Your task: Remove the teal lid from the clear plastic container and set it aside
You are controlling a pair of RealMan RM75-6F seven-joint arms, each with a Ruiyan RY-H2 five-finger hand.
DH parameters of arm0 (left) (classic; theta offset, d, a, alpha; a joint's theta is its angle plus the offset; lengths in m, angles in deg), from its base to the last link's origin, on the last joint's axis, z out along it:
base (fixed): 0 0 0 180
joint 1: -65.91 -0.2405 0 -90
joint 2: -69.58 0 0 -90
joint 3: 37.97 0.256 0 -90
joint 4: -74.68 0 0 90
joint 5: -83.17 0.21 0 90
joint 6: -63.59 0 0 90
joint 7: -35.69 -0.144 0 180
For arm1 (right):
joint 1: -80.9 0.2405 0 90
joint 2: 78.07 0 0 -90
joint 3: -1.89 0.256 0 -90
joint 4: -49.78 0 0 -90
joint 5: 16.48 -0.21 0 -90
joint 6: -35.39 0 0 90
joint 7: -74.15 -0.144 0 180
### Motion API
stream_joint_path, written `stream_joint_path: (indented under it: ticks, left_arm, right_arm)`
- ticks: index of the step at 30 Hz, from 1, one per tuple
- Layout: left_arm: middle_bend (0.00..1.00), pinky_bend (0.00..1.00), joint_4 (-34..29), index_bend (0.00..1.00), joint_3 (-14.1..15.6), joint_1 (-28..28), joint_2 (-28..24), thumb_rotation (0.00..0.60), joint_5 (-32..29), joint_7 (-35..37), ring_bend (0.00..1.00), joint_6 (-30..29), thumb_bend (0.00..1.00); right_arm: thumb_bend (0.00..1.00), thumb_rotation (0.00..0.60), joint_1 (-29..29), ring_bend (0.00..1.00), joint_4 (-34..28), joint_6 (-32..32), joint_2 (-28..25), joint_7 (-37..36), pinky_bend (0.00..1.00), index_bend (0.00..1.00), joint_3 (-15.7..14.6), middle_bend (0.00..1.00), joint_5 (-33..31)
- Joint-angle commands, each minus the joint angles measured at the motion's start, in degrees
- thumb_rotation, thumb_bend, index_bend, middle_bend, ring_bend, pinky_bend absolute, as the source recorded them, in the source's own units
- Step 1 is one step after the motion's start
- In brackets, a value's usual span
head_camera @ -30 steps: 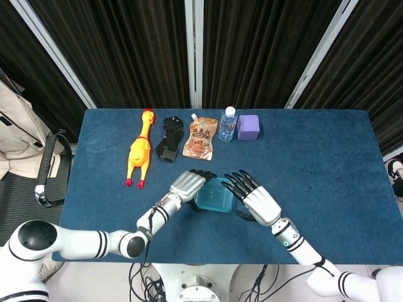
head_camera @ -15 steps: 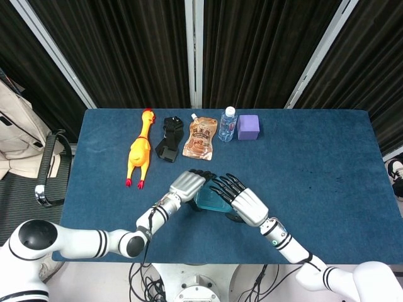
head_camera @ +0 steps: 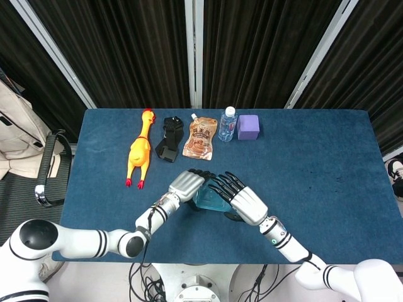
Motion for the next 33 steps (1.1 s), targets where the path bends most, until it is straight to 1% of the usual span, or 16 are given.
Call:
stream_joint_path:
  ticks: [1, 6, 8, 11, 13, 16, 18, 21, 24, 27, 33]
  left_arm:
    - [0.31, 0.19, 0.2, 0.25, 0.2, 0.1, 0.2, 0.600, 0.1, -0.1, 0.20, -0.2, 0.00]
    - [0.31, 0.19, 0.5, 0.25, 0.3, 0.1, 0.4, 0.600, 0.1, -0.2, 0.20, -0.3, 0.00]
    - [0.31, 0.19, 0.5, 0.25, 0.3, 0.1, 0.3, 0.600, 0.2, -0.1, 0.20, -0.2, 0.00]
    - [0.31, 0.19, 0.3, 0.25, 0.1, 0.0, 0.2, 0.600, 0.4, 0.3, 0.20, -0.2, 0.00]
    - [0.30, 0.19, 0.1, 0.25, 0.0, -0.1, 0.1, 0.600, 0.8, 0.6, 0.20, -0.2, 0.00]
    - [0.30, 0.18, -0.3, 0.24, 0.0, -0.2, -0.1, 0.600, 1.4, 1.2, 0.20, 0.1, 0.00]
    - [0.29, 0.18, -0.5, 0.24, -0.1, -0.3, -0.3, 0.600, 1.8, 1.5, 0.20, 0.1, 0.00]
    - [0.28, 0.17, -0.7, 0.21, -0.1, -0.5, -0.5, 0.600, 2.3, 1.9, 0.20, 0.1, 0.00]
    - [0.26, 0.13, -1.1, 0.17, -0.3, -0.8, -0.8, 0.600, 2.9, 2.8, 0.18, 0.3, 0.00]
    - [0.22, 0.10, -1.2, 0.14, -0.3, -1.1, -1.1, 0.600, 3.6, 3.4, 0.11, 0.3, 0.00]
    - [0.15, 0.03, -1.4, 0.12, -0.3, -1.8, -1.6, 0.600, 5.0, 4.6, 0.00, 0.1, 0.00]
  right_arm:
    - [0.11, 0.600, 0.0, 0.00, -0.4, -0.1, -0.3, 0.3, 0.00, 0.00, 0.0, 0.00, -0.2]
    - [0.11, 0.600, 0.2, 0.00, -1.0, -0.4, -0.5, 0.5, 0.00, 0.00, 0.1, 0.00, -0.6]
    - [0.13, 0.600, 0.2, 0.00, -0.9, -0.5, -0.4, 0.6, 0.00, 0.00, 0.1, 0.00, -0.6]
    - [0.22, 0.600, 0.3, 0.00, -0.5, -1.0, -0.1, 0.3, 0.00, 0.01, 0.1, 0.01, -0.6]
    - [0.29, 0.600, 0.2, 0.00, 0.2, -1.7, 0.4, 0.0, 0.00, 0.08, 0.2, 0.05, -0.6]
    - [0.35, 0.600, 0.0, 0.00, 1.8, -3.3, 1.4, -0.7, 0.00, 0.24, 0.5, 0.12, -0.4]
    - [0.40, 0.600, 0.0, 0.00, 3.0, -4.1, 2.1, -1.1, 0.00, 0.32, 0.7, 0.15, -0.3]
    - [0.44, 0.600, 0.1, 0.00, 3.7, -4.3, 2.6, -1.0, 0.00, 0.36, 0.7, 0.17, -0.4]
    - [0.44, 0.600, 0.1, 0.00, 3.6, -4.2, 2.7, -0.8, 0.00, 0.40, 0.6, 0.18, -0.6]
    - [0.44, 0.600, 0.1, 0.00, 3.3, -3.9, 2.6, -0.5, 0.00, 0.45, 0.4, 0.19, -0.9]
    - [0.44, 0.600, 0.0, 0.00, 2.6, -3.7, 2.3, 0.0, 0.00, 0.55, 0.5, 0.20, -1.4]
